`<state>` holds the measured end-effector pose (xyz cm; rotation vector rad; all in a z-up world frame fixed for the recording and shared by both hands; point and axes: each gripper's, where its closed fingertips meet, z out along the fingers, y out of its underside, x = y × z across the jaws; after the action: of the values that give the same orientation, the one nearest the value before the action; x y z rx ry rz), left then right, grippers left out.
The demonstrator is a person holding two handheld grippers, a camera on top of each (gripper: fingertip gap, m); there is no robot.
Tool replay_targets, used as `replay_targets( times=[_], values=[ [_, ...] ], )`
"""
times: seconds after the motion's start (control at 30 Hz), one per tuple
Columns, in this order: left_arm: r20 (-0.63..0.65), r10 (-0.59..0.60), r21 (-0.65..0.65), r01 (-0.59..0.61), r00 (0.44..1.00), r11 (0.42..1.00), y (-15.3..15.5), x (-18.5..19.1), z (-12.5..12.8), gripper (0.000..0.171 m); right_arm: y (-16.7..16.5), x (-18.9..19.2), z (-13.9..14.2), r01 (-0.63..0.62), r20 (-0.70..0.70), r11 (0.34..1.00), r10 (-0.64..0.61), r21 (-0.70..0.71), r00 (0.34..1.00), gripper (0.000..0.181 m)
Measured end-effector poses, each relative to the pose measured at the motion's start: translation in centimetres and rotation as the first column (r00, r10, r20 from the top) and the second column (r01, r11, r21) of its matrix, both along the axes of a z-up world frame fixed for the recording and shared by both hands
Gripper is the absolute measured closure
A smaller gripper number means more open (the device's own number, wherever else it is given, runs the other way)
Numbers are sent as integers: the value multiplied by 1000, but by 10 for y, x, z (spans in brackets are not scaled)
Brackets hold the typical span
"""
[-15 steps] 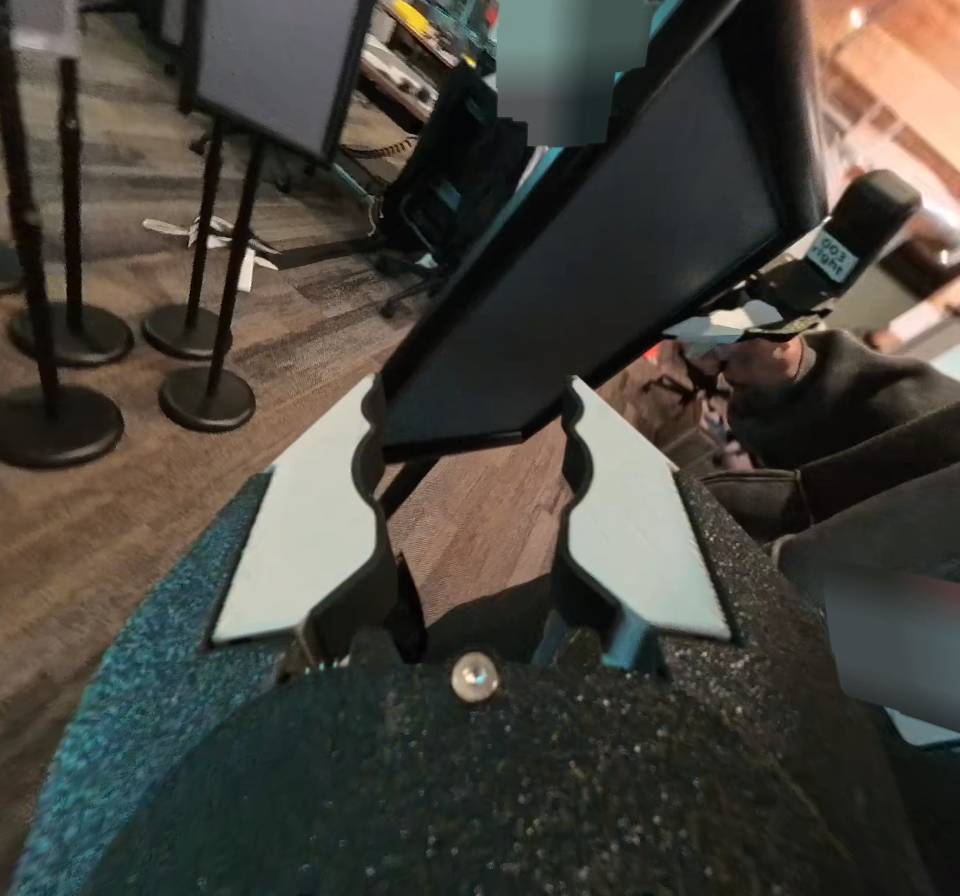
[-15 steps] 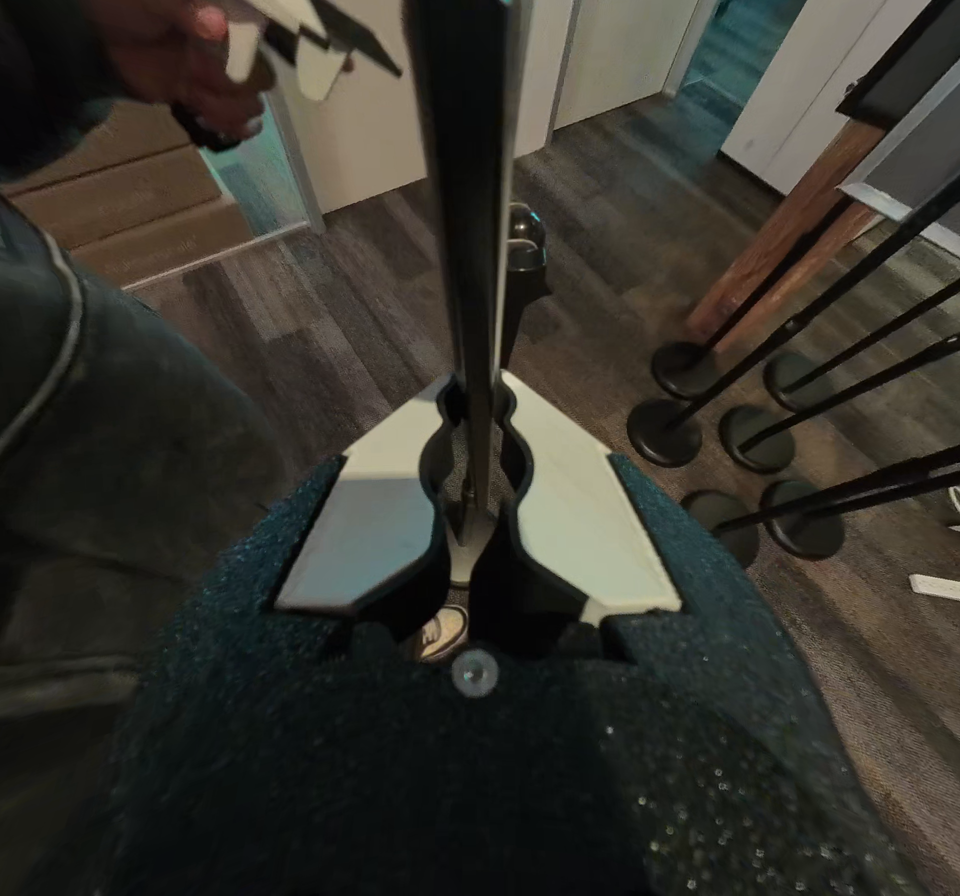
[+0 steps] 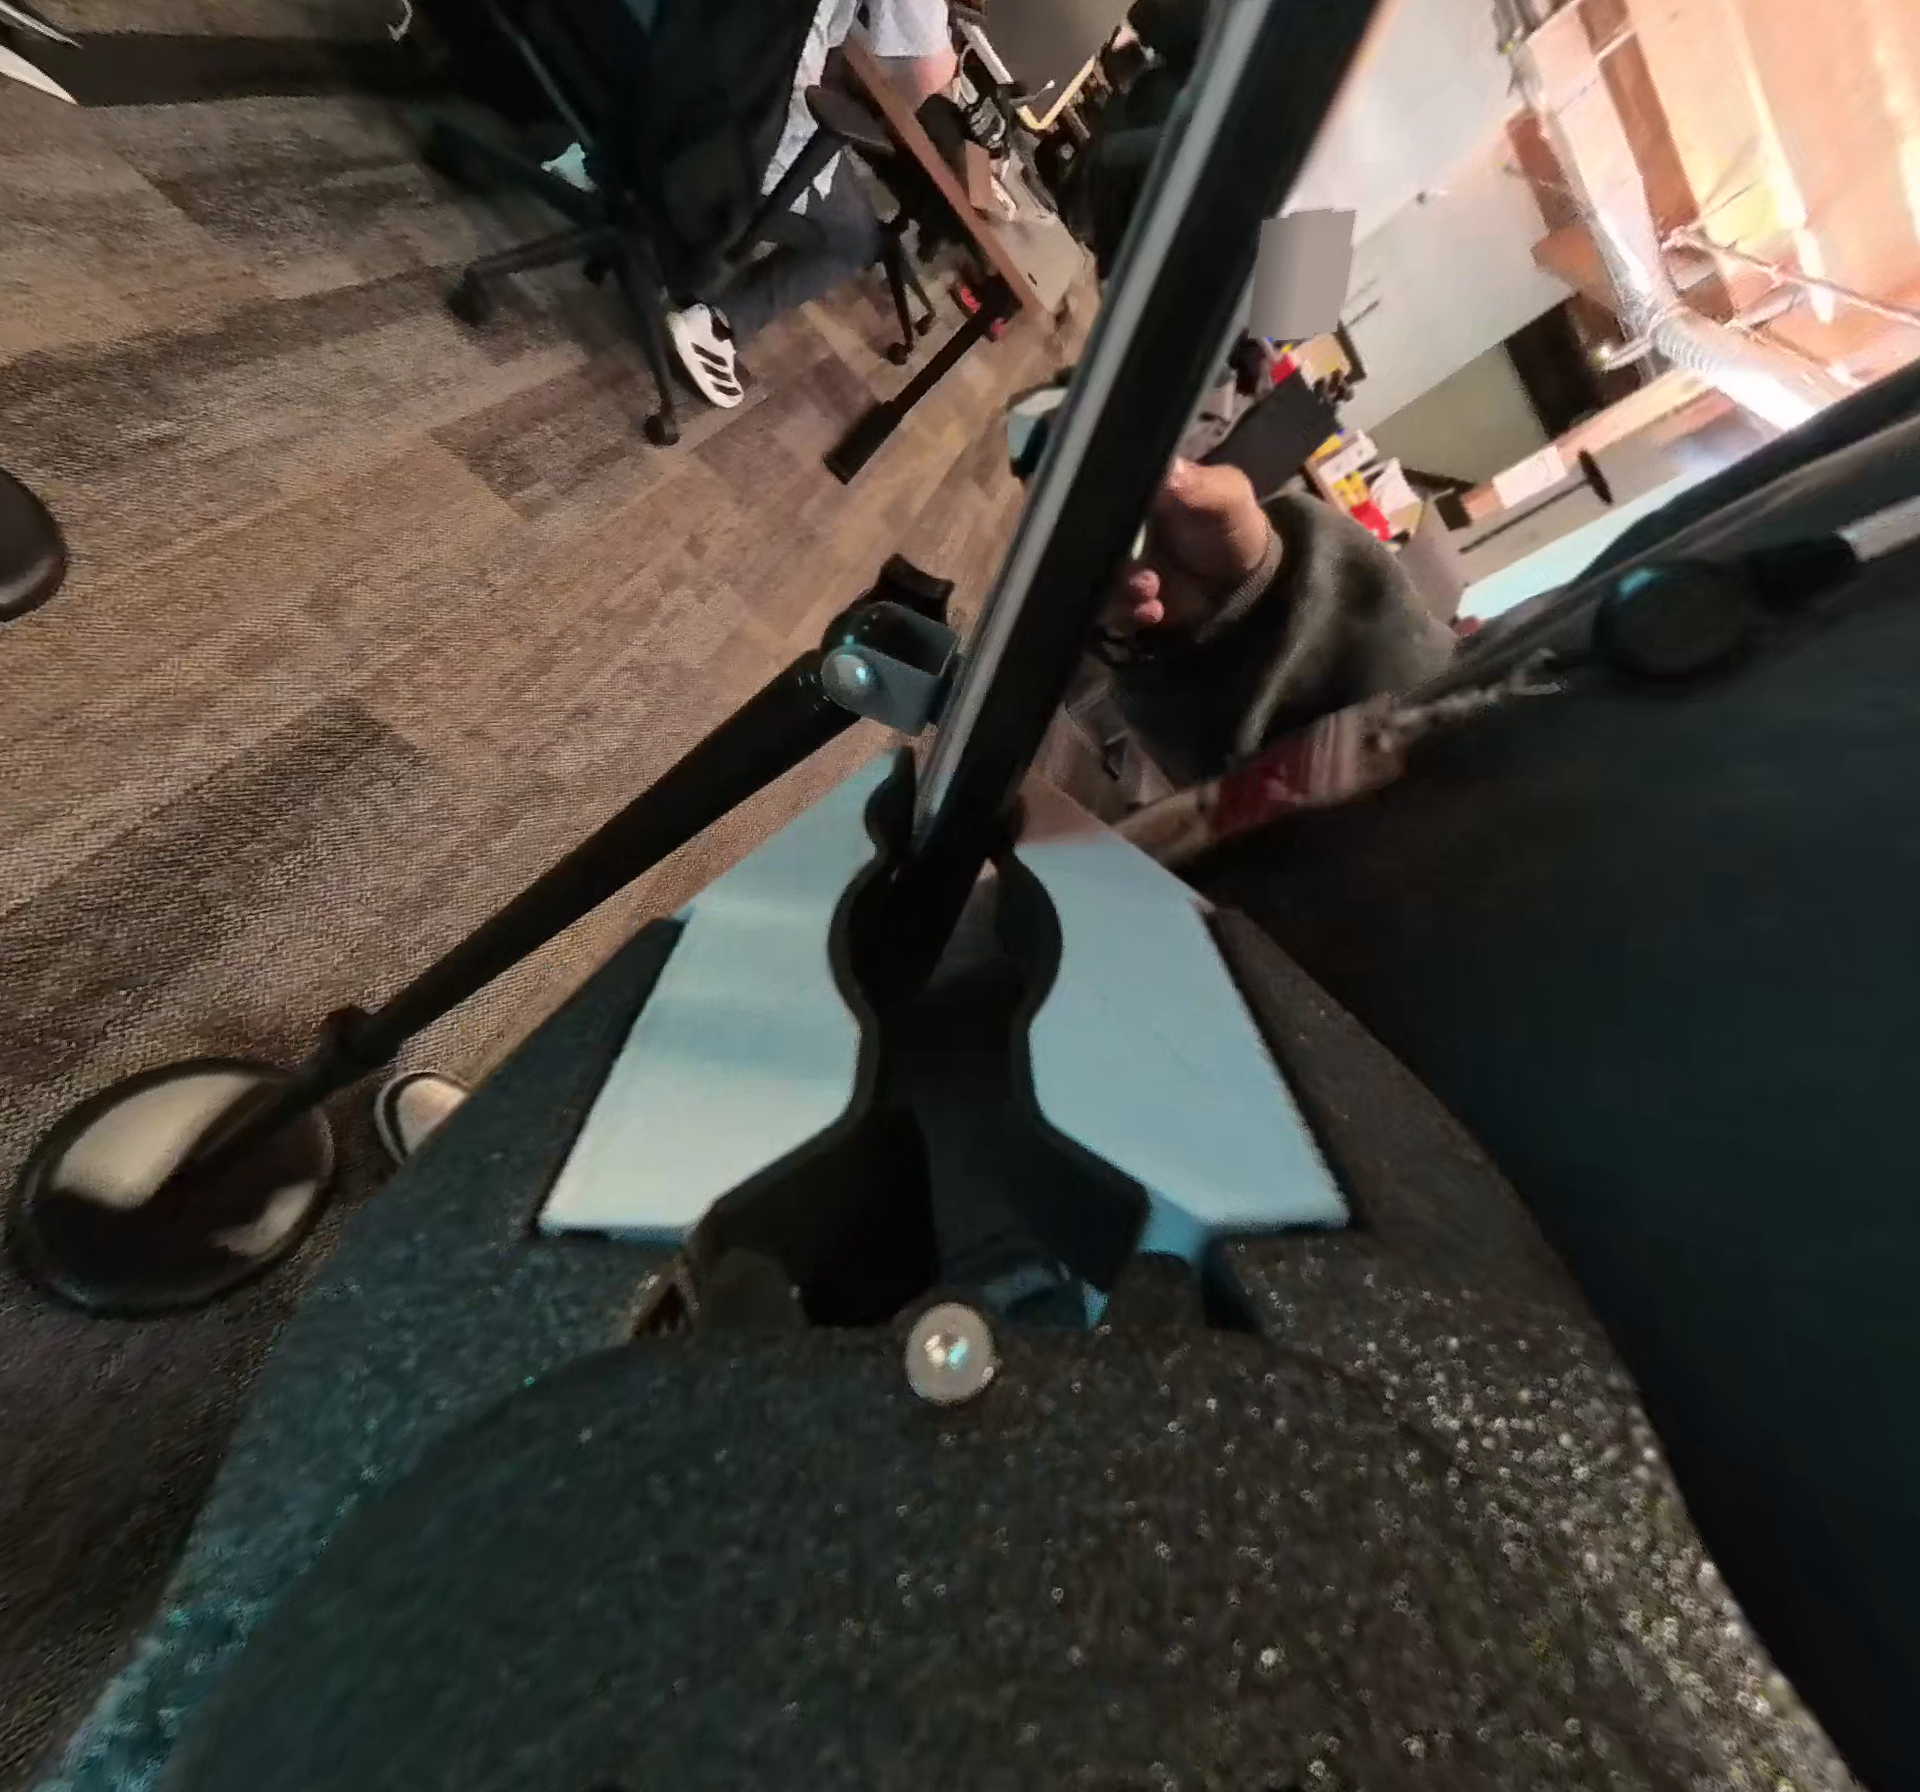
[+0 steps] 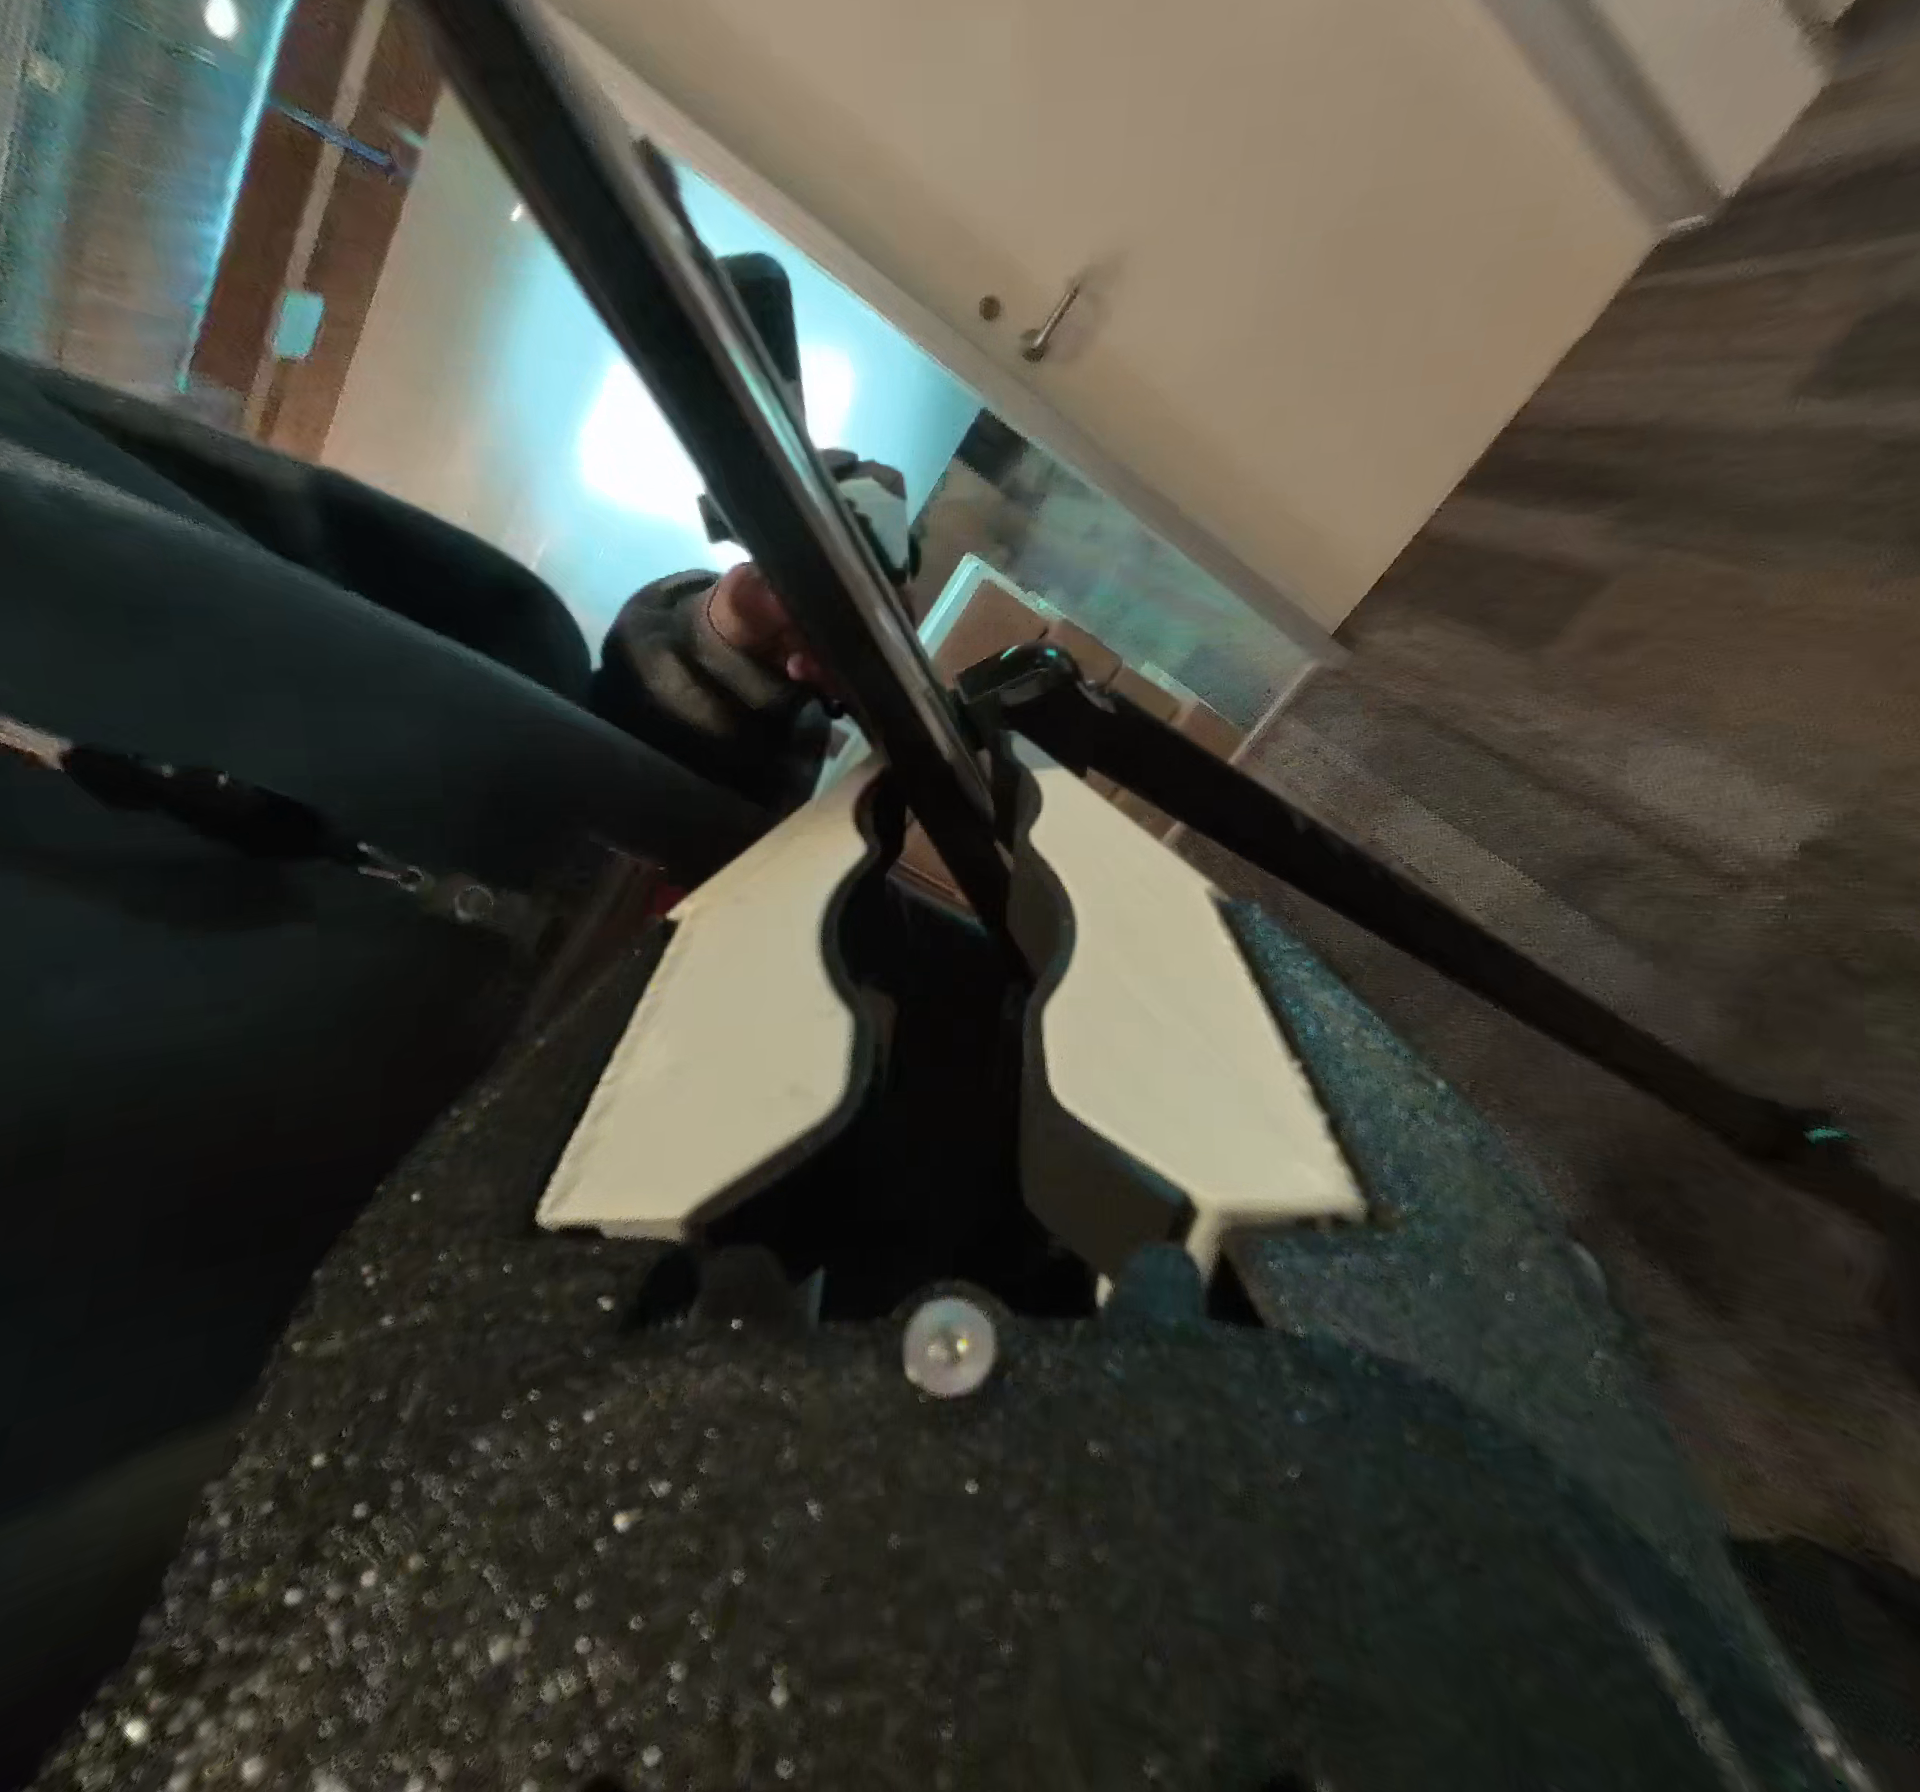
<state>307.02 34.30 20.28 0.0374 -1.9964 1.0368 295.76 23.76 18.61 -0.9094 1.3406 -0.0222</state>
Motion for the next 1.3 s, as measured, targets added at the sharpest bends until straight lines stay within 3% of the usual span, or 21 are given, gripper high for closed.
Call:
replay_targets(
  times=[0.07, 0.13, 0.17, 0.27, 0.3, 0.33, 0.4, 0.43, 0.47, 0.5, 0.53, 0.57, 0.63, 0.7, 0.87, 1.0, 1.1, 1.17, 1.2, 1.27, 1.3],
  values=[
    [79, 48, -32, -46, 996, 998, -10, 9, -5, 161, 4, -3, 1, -17, 61, 968, 33, -249, 998, 170],
    [156, 91, -68, -82, 984, 994, -23, 27, -12, 153, 18, -6, -3, 11, 111, 763, 79, -646, 991, 171],
    [174, 85, -74, -73, 981, 995, -26, 33, -13, 151, 24, -7, -8, -3, 79, 685, 89, -728, 993, 171],
    [238, -40, -32, 49, 971, 998, -16, 31, -27, 149, 29, -11, -19, -20, 48, 603, 96, -798, 994, 168],
    [285, -55, -64, 76, 957, 995, -13, 29, -30, 150, 28, -11, -16, 1, 76, 629, 93, -778, 993, 168],
    [302, -47, -90, 78, 952, 993, -11, 29, -29, 153, 31, -14, -9, -17, 104, 708, 127, -706, 986, 163],
    [282, -57, -64, 78, 958, 995, -7, 32, -28, 152, 28, -23, 15, -133, 141, 904, 206, -405, 968, 147],
    [287, -54, -57, 73, 956, 996, -5, 34, -27, 152, 14, -25, 31, -183, 174, 960, 222, -213, 959, 132],
    [291, -51, -52, 69, 955, 996, -5, 36, -26, 152, -7, -23, 44, -201, 211, 978, 207, -46, 955, 121],
    [292, -53, -43, 69, 955, 997, -3, 36, -25, 152, -32, -15, 48, -166, 216, 986, 155, 33, 964, 125],
    [295, -59, -37, 73, 954, 997, -3, 35, -23, 152, -52, 0, 36, -97, 159, 995, 100, -23, 982, 134],
    [293, -64, -35, 77, 954, 996, -3, 34, -23, 152, -55, 14, 22, -76, 122, 982, 98, -172, 988, 133],
    [285, -64, -31, 76, 956, 997, -3, 31, -24, 152, -28, 37, -6, -136, 72, 868, 194, -478, 978, 131],
    [279, -53, -34, 65, 959, 997, -4, 32, -26, 152, 5, 51, -25, -186, 68, 734, 301, -653, 951, 129],
    [241, -22, -46, 35, 970, 998, -2, 34, -29, 151, 35, 64, -41, -126, 125, 493, 445, -861, 887, 138],
    [262, -37, -27, 46, 964, 999, -3, 32, -30, 150, 44, 73, -39, -59, 154, 406, 473, -912, 868, 148],
    [263, -4, -23, 11, 965, 1000, -2, 37, -32, 151, 45, 75, -41, -94, 136, 449, 455, -889, 880, 157],
    [264, 11, -25, -5, 964, 1000, -1, 36, -33, 150, 43, 77, -41, -149, 109, 568, 394, -809, 913, 156],
    [275, 12, -25, -5, 961, 1000, -1, 36, -33, 151, 43, 77, -40, -190, 89, 664, 362, -723, 928, 157],
    [301, 13, -30, -4, 954, 1000, -1, 36, -31, 151, 41, 78, -40, -269, 10, 886, 295, -377, 955, 158],
    [308, 13, -30, -4, 951, 1000, 0, 37, -30, 152, 40, 78, -39, -291, -54, 952, 287, -95, 956, 158]
  ],
)
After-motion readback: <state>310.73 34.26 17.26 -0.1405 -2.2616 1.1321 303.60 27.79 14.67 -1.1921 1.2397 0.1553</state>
